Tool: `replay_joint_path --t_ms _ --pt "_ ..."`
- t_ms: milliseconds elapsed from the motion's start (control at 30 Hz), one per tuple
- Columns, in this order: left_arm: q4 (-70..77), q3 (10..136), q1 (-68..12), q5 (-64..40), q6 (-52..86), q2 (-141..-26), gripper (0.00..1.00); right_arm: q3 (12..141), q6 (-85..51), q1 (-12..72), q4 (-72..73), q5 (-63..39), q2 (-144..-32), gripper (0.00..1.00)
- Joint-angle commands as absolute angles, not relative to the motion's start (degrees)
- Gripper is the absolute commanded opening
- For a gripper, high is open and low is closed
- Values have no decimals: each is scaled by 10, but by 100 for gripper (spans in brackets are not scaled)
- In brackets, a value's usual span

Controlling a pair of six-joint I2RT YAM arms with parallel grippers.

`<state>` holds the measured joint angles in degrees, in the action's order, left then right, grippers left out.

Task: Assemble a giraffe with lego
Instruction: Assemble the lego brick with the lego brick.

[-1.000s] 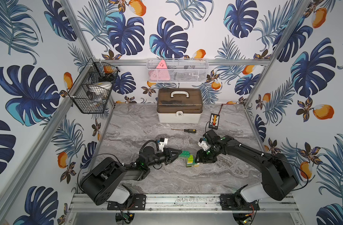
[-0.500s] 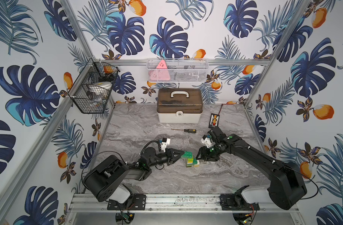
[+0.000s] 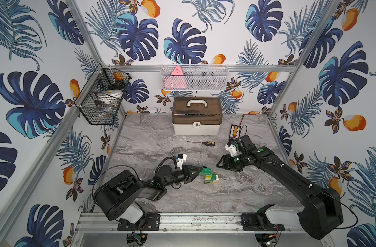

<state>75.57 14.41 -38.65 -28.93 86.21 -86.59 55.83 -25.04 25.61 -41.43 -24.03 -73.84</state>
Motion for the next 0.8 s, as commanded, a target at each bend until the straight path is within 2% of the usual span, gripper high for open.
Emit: replay_joint_path --t_ms 0,767 --pt "806 145 -396 -270 865 -877 0 557 -257 254 -397 -251 -737 62" --pt "878 137 -460 -155 865 -935 0 587 -226 267 -413 -250 -736 62"
